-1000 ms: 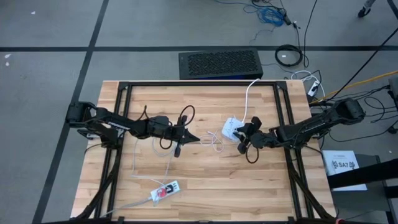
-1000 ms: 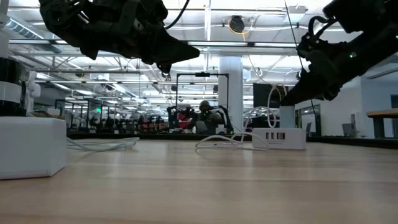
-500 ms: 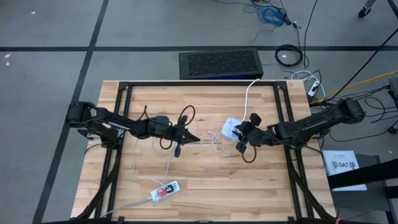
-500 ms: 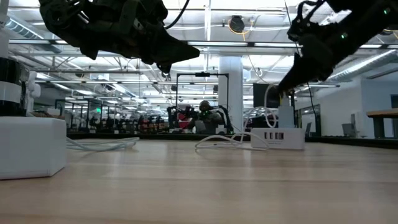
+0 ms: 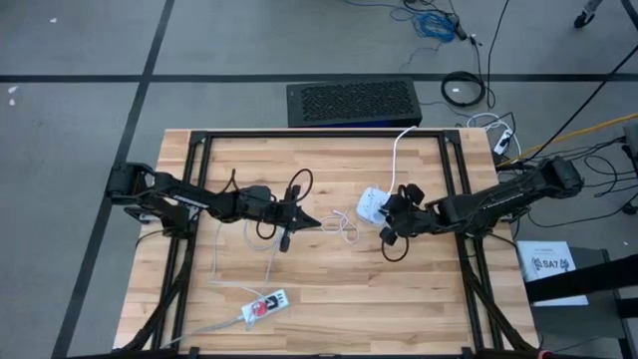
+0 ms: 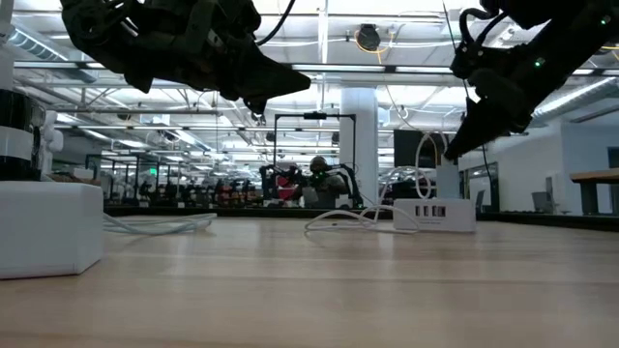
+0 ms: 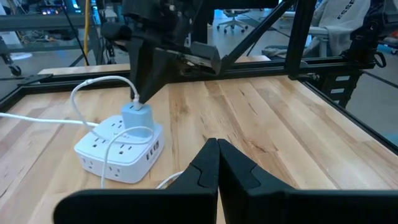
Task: Insert USB
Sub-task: Insert the white charger cable into the blue adapter, then return to Home Position
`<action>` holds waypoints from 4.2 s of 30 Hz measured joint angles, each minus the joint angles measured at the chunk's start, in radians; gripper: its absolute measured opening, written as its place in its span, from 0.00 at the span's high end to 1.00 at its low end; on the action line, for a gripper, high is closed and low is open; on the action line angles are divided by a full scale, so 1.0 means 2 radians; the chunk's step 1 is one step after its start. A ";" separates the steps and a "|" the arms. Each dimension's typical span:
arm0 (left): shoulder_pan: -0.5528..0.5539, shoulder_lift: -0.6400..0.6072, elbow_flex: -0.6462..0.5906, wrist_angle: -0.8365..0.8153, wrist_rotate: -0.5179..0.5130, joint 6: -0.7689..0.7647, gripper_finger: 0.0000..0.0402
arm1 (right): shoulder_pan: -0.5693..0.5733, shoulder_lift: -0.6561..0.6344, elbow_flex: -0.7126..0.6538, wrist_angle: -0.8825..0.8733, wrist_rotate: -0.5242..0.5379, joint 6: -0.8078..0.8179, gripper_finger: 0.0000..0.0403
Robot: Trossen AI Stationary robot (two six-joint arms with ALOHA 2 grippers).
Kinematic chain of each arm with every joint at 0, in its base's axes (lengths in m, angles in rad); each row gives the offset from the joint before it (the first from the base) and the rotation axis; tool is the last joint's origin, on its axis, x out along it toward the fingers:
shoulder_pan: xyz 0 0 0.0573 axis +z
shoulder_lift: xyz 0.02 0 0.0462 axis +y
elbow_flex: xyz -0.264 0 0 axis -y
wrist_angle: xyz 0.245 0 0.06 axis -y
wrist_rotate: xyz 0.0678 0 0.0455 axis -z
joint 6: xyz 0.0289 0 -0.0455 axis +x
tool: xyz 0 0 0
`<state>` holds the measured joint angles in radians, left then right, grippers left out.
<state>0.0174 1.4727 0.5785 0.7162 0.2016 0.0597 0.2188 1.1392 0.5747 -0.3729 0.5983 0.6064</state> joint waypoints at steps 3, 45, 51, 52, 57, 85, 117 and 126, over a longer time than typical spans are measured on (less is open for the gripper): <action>0.000 0.000 0.000 0.000 0.000 0.000 0.99 | 0.000 0.011 0.000 0.002 0.000 -0.002 0.92; 0.012 -0.009 0.000 -0.007 0.019 -0.018 0.99 | 0.000 0.000 -0.002 -0.038 -0.030 0.031 0.84; 0.039 -0.037 0.000 -0.013 0.062 -0.018 0.99 | 0.000 -0.046 -0.003 -0.061 -0.028 0.011 0.77; 0.045 -0.042 0.000 -0.014 0.068 -0.018 0.99 | 0.000 -0.053 -0.002 -0.061 -0.027 0.002 0.77; 0.078 -0.080 0.000 -0.053 0.084 -0.013 0.99 | -0.006 -0.095 -0.002 -0.056 -0.054 -0.047 0.79; 0.185 -0.419 -0.261 -0.023 0.017 0.011 0.99 | -0.334 -0.230 -0.163 0.371 -0.418 -0.335 1.00; 0.132 -0.735 -0.285 -0.331 -0.088 0.000 0.98 | -0.377 -0.506 -0.281 0.196 -0.324 -0.279 1.00; 0.132 -0.734 -0.285 -0.346 -0.121 -0.014 0.98 | -0.377 -0.481 -0.281 0.219 -0.330 -0.311 1.00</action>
<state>0.2810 0.0048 0.0078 0.0233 -0.0402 0.0319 -0.5350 0.1778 0.0135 0.0643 -0.0610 -0.0152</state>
